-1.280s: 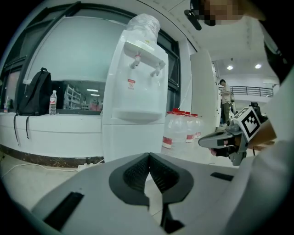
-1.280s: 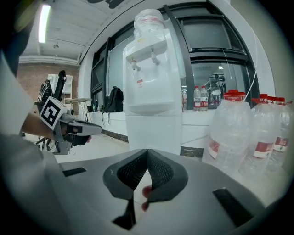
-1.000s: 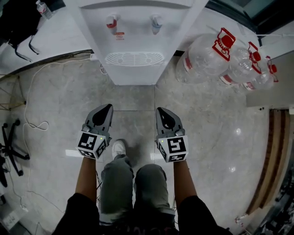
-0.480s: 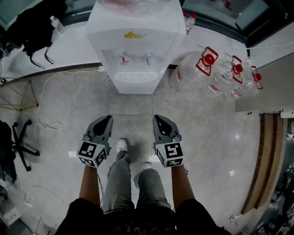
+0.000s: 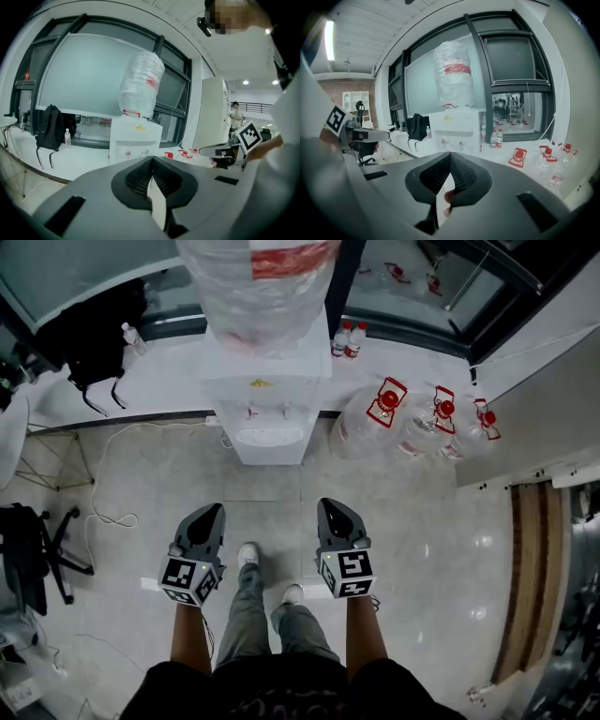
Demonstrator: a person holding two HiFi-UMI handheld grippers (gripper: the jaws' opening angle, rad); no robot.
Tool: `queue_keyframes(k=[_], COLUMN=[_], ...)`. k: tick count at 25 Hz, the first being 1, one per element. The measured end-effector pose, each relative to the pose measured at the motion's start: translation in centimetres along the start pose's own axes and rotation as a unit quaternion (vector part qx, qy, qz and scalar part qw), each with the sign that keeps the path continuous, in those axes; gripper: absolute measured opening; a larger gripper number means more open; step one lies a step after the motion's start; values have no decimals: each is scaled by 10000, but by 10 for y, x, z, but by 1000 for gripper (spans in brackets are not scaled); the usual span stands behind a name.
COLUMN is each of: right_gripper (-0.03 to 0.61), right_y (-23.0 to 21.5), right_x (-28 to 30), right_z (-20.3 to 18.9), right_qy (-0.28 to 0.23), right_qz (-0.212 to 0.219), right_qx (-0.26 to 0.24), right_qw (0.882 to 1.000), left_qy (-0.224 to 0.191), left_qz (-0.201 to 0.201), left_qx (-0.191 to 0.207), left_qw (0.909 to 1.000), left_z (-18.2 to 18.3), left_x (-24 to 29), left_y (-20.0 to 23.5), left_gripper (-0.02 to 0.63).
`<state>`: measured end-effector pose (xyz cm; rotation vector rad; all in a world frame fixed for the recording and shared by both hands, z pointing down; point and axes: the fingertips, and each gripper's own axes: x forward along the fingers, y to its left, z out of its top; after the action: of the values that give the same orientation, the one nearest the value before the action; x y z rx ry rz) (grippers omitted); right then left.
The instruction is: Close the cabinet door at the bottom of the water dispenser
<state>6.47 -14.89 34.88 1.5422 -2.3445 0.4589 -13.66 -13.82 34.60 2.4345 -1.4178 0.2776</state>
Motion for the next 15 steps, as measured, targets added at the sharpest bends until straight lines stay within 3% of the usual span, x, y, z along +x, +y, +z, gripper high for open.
queue_keyframes(k=[15], right_gripper=[12], right_y=[30], right_x=[-94], right_z=[114], right_qy=[-429], right_qz=[208], right_qx=[-434], right_qw=[9979], left_qy=[-600], left_qz=[474], left_qx=[93], left_qw=[9970], left_z=[129], left_x=[-88], left_y=[-40], left_gripper=[15])
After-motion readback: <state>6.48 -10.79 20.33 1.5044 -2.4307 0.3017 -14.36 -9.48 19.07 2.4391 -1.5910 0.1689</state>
